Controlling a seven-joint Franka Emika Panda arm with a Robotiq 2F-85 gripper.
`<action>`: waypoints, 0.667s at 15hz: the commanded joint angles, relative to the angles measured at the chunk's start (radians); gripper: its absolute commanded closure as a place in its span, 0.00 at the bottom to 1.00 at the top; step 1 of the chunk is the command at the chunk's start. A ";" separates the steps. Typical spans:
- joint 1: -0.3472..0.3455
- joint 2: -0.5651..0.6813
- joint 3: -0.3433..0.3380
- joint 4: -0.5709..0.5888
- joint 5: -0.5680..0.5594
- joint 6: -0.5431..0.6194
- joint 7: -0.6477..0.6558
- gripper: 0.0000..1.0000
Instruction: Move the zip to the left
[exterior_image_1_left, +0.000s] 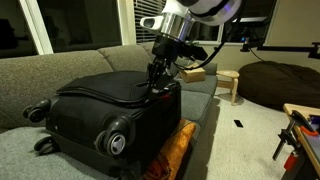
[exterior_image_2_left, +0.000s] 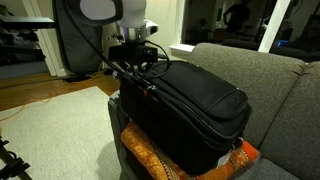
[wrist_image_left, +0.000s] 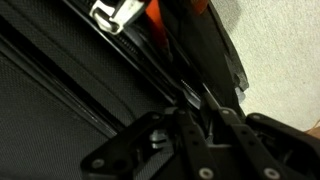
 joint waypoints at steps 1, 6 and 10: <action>-0.001 0.000 0.001 0.001 -0.005 -0.003 0.006 0.73; -0.001 0.003 0.003 0.001 -0.005 -0.005 0.005 0.56; -0.001 0.003 0.003 0.001 -0.005 -0.005 0.005 0.56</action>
